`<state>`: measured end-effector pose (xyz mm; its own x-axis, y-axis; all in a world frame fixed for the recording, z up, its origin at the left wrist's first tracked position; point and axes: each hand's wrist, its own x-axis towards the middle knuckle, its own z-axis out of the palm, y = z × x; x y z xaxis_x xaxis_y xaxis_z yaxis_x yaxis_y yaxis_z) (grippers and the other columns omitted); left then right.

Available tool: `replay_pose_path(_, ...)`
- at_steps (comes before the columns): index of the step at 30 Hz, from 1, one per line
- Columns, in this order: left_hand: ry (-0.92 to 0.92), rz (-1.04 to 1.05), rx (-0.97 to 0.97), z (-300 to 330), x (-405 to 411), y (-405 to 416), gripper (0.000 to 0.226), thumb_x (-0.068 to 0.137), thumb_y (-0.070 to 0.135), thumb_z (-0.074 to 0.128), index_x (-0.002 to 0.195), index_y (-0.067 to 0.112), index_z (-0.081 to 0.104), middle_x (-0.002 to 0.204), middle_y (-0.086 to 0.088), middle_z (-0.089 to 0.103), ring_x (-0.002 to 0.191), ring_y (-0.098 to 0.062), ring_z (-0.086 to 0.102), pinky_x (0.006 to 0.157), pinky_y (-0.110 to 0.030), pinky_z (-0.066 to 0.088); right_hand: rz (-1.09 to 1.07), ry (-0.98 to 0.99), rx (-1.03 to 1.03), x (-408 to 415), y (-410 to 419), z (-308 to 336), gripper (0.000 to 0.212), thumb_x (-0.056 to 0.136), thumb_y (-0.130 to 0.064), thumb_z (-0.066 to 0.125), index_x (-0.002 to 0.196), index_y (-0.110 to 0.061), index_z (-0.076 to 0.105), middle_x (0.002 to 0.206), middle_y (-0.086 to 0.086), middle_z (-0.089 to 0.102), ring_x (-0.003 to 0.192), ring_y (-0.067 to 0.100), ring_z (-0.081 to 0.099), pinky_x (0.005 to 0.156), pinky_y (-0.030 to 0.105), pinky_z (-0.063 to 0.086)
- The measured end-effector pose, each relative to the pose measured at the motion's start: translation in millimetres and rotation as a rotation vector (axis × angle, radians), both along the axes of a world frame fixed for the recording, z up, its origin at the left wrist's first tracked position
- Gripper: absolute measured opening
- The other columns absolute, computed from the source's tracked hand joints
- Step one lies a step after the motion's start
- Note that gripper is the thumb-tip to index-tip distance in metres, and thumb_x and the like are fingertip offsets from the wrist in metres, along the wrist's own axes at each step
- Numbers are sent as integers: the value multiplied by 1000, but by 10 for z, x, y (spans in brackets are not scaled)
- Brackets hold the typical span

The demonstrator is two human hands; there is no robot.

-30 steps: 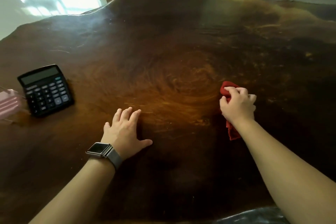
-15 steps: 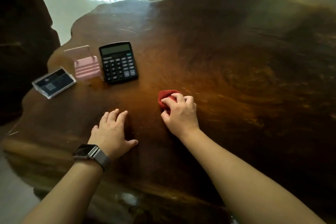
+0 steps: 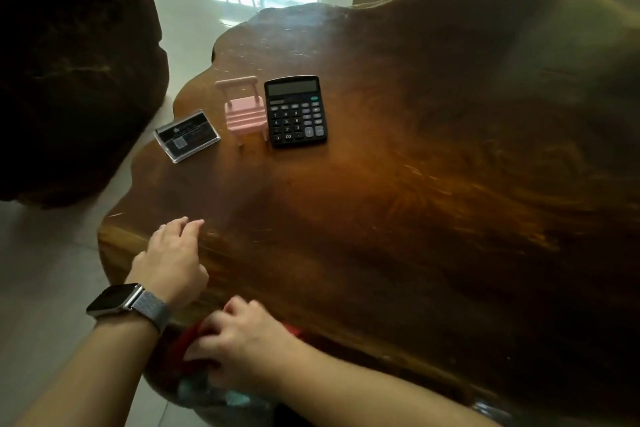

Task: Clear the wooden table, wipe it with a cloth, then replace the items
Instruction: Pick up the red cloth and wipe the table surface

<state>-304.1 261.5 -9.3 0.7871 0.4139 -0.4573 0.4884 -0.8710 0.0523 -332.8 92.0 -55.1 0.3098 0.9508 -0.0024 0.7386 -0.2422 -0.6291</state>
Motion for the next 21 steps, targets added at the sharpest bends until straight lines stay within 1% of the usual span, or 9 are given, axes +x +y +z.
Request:
replay_pose_path(1, -7, -4, 0, 17, 6, -4, 72, 84, 14, 53, 150, 26, 26, 159, -2, 24, 144, -27, 25, 110, -50, 37, 22, 21, 34, -57, -35, 28, 38, 92, -27, 72, 129, -22, 65, 129, 14, 59, 106, 38, 50, 80, 45, 48)
replay_pose_path(2, -18, -14, 0, 32, 25, -21, 70, 85, 15, 53, 150, 26, 27, 158, -3, 25, 143, -28, 26, 109, -51, 37, -29, 39, 75, -83, -93, 47, 37, 93, -26, 71, 129, -20, 64, 129, 15, 59, 107, 38, 51, 80, 46, 49)
replay_pose_path(5, -36, -35, -31, 95, 158, -176, 69, 85, 18, 56, 149, 24, 30, 157, -4, 27, 142, -29, 27, 109, -51, 36, -419, 29, 139, 70, -354, 79, 39, 97, -35, 56, 134, -26, 60, 134, 15, 57, 109, 41, 51, 81, 50, 49)
replay_pose_path(7, -52, -69, -61, 125, 277, -359, 69, 86, 21, 59, 149, 24, 31, 156, -5, 29, 140, -30, 29, 108, -51, 37, -632, -89, 35, 273, -599, 77, 49, 95, -35, 49, 144, -37, 51, 144, 12, 51, 110, 42, 50, 82, 53, 48)
replay_pose_path(9, -67, -138, -76, 124, 398, -598, 69, 87, 26, 61, 149, 24, 31, 155, -5, 30, 140, -29, 31, 108, -51, 38, -706, -208, -124, 399, -919, 29, 54, 97, -34, 51, 149, -41, 41, 155, 9, 40, 116, 43, 48, 84, 55, 48)
replay_pose_path(11, -94, -219, -80, 111, 511, -879, 70, 88, 32, 62, 149, 24, 30, 155, -4, 31, 140, -28, 31, 107, -50, 39, -721, -251, -246, 415, -1277, -43, 50, 97, -43, 53, 145, -33, 48, 158, 7, 37, 122, 45, 46, 86, 57, 47)
replay_pose_path(14, -111, -392, -106, 63, 673, -1398, 74, 86, 42, 63, 149, 27, 29, 155, -1, 30, 141, -25, 30, 105, -49, 40, -758, -285, -364, 337, -1826, -105, 57, 88, -61, 58, 131, -25, 58, 154, 6, 40, 122, 44, 46, 83, 54, 52)
replay_pose_path(18, -95, -621, -138, -22, 794, -2085, 80, 81, 53, 65, 148, 32, 28, 157, 2, 28, 143, -23, 25, 106, -49, 40, -961, -290, -413, 260, -2516, -106, 37, 82, -47, 69, 113, -27, 68, 140, 3, 52, 105, 38, 54, 72, 47, 55)
replay_pose_path(21, -85, -749, -136, -87, 818, -2541, 84, 78, 56, 65, 149, 32, 26, 158, 4, 25, 145, -23, 21, 108, -50, 38, -1098, -294, -472, 190, -3040, -90, 30, 79, -40, 72, 107, -27, 72, 134, 2, 59, 95, 37, 56, 64, 45, 54)
